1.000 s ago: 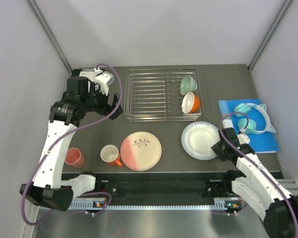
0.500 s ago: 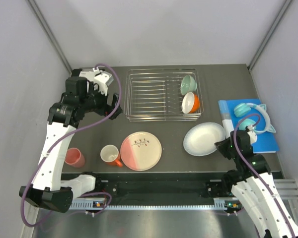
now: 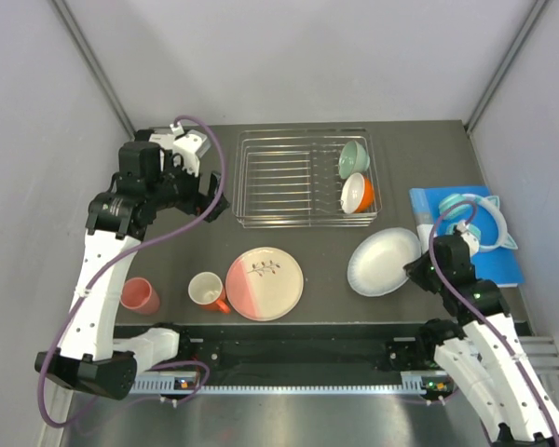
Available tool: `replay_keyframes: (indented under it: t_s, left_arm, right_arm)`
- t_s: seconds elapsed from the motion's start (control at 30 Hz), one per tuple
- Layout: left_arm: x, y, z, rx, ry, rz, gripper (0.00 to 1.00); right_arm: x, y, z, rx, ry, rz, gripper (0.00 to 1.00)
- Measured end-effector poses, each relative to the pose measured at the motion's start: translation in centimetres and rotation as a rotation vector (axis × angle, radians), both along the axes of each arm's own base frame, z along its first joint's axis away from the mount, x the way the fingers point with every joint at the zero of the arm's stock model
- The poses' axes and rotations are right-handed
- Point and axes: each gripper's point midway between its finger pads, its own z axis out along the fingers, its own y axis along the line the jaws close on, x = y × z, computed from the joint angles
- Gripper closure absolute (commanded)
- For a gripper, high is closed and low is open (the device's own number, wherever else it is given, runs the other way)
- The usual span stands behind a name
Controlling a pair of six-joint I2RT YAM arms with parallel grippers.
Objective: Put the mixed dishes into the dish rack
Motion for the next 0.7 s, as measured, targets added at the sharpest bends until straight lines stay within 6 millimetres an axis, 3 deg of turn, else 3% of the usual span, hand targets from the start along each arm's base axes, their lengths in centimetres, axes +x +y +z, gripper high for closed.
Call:
replay_keyframes:
  t_s: [0.2,0.37,0.53,0.7]
  left_arm:
    - [0.0,-0.1,-0.2,-0.018,0.018,0.017,0.01]
    - [0.1,-0.1,-1.0,-0.021,0.046,0.029,0.01]
    - [0.6,0.2,-1.6,-0.008,0.063,0.05,0.01]
    - [0.8,0.4,-3.0,0.001,0.091,0.071,0.01]
  right_arm:
    - [0.4,0.6,2.0,-0.128,-0.002,0.19,1.0]
    - [1.1,4.4,4.4,-0.247,-0.031,0.479,1.0]
    - [1.7,10.4,10.0,-0.359,-0.173,0.772,1.0]
    - [3.4,13.5,17.7,-0.484,-0.369,0.861,1.0]
